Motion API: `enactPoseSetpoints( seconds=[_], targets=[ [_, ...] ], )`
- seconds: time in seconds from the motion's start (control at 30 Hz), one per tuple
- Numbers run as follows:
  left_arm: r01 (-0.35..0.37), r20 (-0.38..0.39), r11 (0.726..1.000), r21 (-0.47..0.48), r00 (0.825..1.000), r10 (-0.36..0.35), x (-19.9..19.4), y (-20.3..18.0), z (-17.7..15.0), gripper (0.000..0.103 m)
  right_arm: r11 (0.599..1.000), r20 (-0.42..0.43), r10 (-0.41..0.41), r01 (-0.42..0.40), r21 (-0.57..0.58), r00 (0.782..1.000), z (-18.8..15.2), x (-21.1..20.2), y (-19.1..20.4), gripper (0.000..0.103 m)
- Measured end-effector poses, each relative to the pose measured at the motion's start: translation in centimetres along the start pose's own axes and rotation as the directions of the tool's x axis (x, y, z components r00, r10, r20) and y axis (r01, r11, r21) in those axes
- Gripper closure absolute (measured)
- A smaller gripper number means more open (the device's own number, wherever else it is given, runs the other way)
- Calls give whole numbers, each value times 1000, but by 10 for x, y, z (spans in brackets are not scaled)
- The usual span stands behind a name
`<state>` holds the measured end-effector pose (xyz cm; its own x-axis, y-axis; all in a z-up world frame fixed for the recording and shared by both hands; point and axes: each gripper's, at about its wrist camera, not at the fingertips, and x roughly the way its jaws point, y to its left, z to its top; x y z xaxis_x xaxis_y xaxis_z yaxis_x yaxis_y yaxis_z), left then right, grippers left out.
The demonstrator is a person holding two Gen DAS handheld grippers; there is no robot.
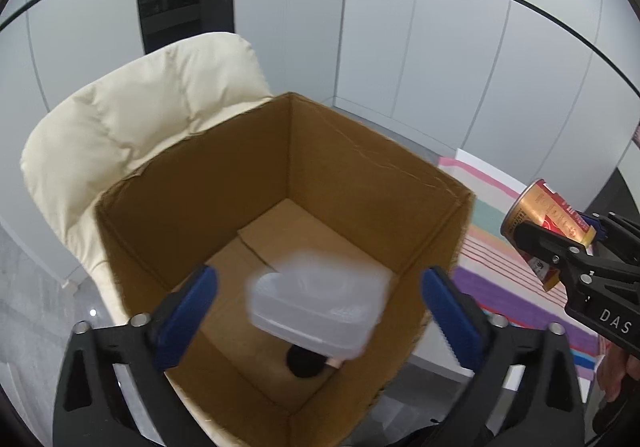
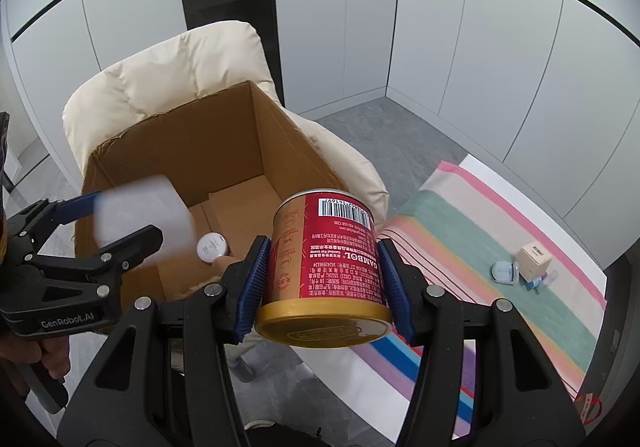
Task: Organize objects
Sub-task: 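Open the left tool to drop the clear container while the right tool holds the can over the box, then open the right tool to drop the red can into the box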
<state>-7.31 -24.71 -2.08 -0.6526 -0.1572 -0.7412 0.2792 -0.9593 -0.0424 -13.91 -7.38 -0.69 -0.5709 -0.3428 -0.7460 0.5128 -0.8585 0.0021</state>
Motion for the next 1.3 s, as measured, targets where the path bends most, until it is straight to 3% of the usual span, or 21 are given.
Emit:
enactPoseSetpoints(
  seconds=[0.13,1.1,1.23,1.3],
  targets=[
    [-64,-5,998,-6,998,64,0,12,-2,0,1000,-3,23,-23,-1,1000,3,3,10,47],
    [-151,20,977,-152,988,156,-40,121,-29,0,983,-10,128,-128,-135,992,28,28,127,46],
    [-160,22,973,-166,986,165,-42,126,-28,0,983,-1,119,-118,-140,993,28,28,130,26],
    [-158,23,973,-165,986,164,-41,125,-27,0,984,4,119,-117,-134,993,28,27,129,23]
  ],
)
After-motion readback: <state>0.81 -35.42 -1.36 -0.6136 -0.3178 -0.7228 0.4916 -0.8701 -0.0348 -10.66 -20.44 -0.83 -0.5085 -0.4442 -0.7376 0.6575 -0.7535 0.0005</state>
